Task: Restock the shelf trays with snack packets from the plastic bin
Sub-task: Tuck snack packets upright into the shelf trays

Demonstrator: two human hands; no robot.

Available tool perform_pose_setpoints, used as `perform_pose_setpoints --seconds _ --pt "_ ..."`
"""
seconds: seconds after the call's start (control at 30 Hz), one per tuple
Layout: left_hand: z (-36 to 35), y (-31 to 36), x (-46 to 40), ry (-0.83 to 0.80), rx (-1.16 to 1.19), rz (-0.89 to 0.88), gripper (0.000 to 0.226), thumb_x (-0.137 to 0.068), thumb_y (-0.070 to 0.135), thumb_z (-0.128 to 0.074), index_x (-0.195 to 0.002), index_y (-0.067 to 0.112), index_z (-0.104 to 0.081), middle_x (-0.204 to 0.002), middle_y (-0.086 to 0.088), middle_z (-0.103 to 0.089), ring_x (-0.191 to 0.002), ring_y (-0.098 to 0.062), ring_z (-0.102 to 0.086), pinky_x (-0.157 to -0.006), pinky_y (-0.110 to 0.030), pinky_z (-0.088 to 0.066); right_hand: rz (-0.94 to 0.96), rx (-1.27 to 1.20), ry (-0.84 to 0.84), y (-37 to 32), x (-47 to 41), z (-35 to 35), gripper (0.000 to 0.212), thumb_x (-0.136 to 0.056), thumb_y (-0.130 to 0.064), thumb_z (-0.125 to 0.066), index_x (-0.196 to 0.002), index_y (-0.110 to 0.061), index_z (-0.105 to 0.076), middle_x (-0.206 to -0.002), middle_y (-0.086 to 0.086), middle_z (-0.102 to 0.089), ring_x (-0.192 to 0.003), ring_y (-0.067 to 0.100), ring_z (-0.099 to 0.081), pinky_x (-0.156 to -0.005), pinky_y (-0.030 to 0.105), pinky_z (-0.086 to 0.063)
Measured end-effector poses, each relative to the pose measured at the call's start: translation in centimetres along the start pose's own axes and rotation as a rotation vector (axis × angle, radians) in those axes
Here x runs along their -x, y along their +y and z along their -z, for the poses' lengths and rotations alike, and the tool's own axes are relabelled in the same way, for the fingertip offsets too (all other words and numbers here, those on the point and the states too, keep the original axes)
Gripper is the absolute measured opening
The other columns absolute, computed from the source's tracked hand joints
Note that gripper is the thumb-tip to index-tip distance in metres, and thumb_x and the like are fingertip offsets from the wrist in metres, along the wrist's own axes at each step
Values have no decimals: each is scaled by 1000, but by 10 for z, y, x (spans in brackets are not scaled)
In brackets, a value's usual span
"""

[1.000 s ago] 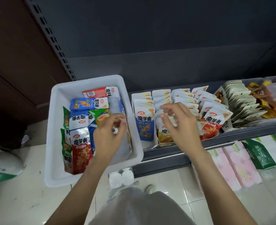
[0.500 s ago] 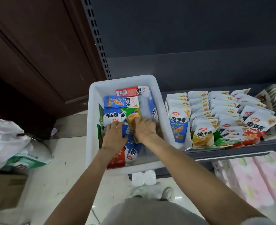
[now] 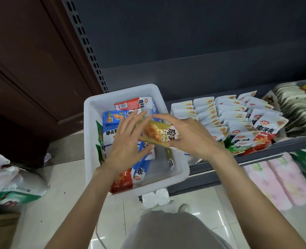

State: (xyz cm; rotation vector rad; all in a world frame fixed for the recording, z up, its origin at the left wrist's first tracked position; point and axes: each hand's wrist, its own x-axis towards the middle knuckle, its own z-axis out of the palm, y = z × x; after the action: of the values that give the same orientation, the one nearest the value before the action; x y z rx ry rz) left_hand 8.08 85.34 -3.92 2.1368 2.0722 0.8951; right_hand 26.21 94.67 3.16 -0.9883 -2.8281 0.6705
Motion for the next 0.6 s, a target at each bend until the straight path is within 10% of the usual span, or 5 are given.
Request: perform_pose_setpoints --seconds 0.23,0.43,0.6 --pt "-17 50 -29 -54 222 103 24 -85 38 -57 -103 22 -60 -91 10 -65 -84 -8 -58 -79 -32 -47 -185 -329 350 40 41 45 80 -72 -24 -82 -132 -50 -35 -86 -16 -59 -77 10 -59 -72 27 -46" --pt "-68 107 -50 -187 392 158 19 -82 23 -71 -94 17 -59 -83 7 -67 -69 -4 -64 -62 -25 -50 -116 -210 633 82 77 44 29 -79 -15 -76 -107 -17 -67 -99 -16 -62 -89 0 -57 -77 3 -39" --pt "-106 121 -54 -199 203 168 22 -83 33 -68 -92 16 -58 -82 -1 -70 -74 -20 -67 -63 -34 -52 6 16 545 102 87 32 20 -81 -10 -73 -99 -14 -66 -94 -2 -68 -83 15 -65 -66 33 -55"
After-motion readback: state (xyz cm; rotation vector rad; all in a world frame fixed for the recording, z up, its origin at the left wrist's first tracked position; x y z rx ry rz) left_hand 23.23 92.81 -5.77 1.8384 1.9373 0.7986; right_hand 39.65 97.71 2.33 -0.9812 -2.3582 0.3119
